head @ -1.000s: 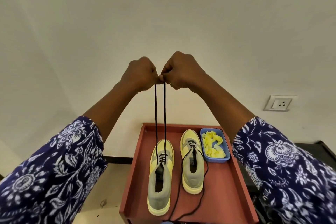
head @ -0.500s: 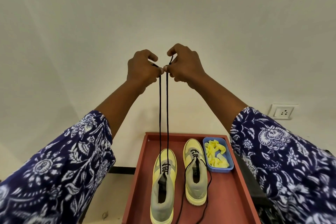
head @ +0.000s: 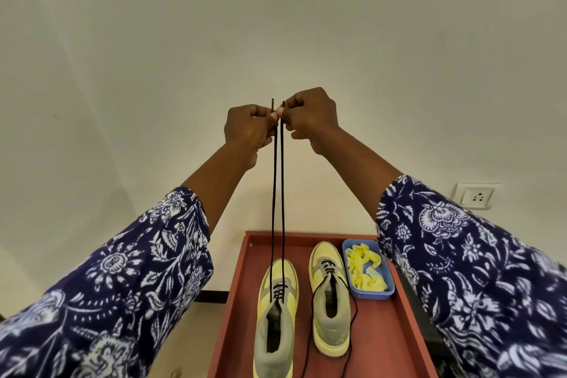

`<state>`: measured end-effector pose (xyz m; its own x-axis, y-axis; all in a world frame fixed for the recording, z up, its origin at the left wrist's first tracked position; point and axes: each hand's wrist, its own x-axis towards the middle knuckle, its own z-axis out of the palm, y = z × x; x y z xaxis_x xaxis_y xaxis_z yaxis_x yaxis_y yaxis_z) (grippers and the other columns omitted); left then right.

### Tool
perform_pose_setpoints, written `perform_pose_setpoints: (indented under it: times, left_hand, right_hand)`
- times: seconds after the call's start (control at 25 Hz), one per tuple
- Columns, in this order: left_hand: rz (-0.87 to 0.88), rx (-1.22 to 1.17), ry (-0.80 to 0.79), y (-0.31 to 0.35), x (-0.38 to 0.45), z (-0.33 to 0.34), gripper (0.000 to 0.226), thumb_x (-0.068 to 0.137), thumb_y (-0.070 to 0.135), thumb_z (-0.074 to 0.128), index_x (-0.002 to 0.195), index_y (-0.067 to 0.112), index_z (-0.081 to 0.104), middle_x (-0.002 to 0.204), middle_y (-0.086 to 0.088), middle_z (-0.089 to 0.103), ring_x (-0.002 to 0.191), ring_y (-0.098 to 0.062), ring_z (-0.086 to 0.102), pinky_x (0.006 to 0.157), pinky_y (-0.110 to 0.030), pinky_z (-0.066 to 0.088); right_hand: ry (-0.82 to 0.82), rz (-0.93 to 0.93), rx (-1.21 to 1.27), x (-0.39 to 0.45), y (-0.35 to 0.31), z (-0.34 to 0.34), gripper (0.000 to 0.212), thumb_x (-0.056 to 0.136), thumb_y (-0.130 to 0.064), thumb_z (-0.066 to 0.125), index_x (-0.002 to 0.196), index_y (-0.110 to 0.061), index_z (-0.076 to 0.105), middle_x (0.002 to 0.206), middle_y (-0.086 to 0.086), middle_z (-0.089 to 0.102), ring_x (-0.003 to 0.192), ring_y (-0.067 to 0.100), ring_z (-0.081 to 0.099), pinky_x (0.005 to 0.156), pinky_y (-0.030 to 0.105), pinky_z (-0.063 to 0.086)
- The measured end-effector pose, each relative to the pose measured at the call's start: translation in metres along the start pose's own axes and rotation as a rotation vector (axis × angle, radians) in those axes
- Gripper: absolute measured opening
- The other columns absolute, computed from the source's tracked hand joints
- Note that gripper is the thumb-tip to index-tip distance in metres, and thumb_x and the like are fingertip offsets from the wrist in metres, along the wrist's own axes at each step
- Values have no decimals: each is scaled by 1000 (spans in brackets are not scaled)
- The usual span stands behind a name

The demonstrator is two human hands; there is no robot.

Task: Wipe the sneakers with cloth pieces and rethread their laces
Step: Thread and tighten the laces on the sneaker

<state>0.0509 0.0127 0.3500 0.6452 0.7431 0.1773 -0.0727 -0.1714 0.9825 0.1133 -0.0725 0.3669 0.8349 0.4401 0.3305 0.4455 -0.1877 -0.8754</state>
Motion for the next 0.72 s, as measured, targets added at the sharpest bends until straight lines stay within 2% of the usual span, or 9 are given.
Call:
perform_pose_setpoints:
  times: [0.2, 0.4, 0.56, 0.72]
  left_hand:
    - [-31, -26, -25, 3, -1, 1, 12, 86, 16, 64, 75, 18, 62, 91, -6, 66, 82, -18, 64, 61, -24, 49]
    - [-40, -72, -54, 3, -4, 2, 12, 88, 15, 61, 77, 18, 61, 79, -2, 63, 69, -12, 61, 59, -23, 49]
    - [-28, -59, -59, 5, -5, 2, 12, 88, 12, 61, 77, 16, 61, 78, -3, 62, 66, -12, 60, 57, -21, 49]
    - [-18, -57, -66, 6, -6, 1, 15, 89, 10, 59, 75, 15, 61, 75, -3, 62, 63, -11, 59, 52, -18, 49]
  right_hand:
    - [-7, 23, 64, 1, -2, -3, 6, 81, -6, 66, 83, -1, 68, 76, 10, 64, 64, 22, 60, 68, 38, 58]
    - [-6, 71, 155, 0, 0, -5, 8, 80, -5, 68, 86, 0, 69, 77, 13, 64, 57, 20, 58, 70, 34, 59]
    - [-26, 103, 199, 2, 0, -7, 9, 79, -3, 69, 87, -1, 69, 82, 13, 66, 62, 19, 62, 65, 28, 59]
    - [-40, 151, 273, 3, 2, -6, 4, 77, -2, 70, 79, -4, 66, 87, 17, 69, 65, 21, 66, 60, 26, 57]
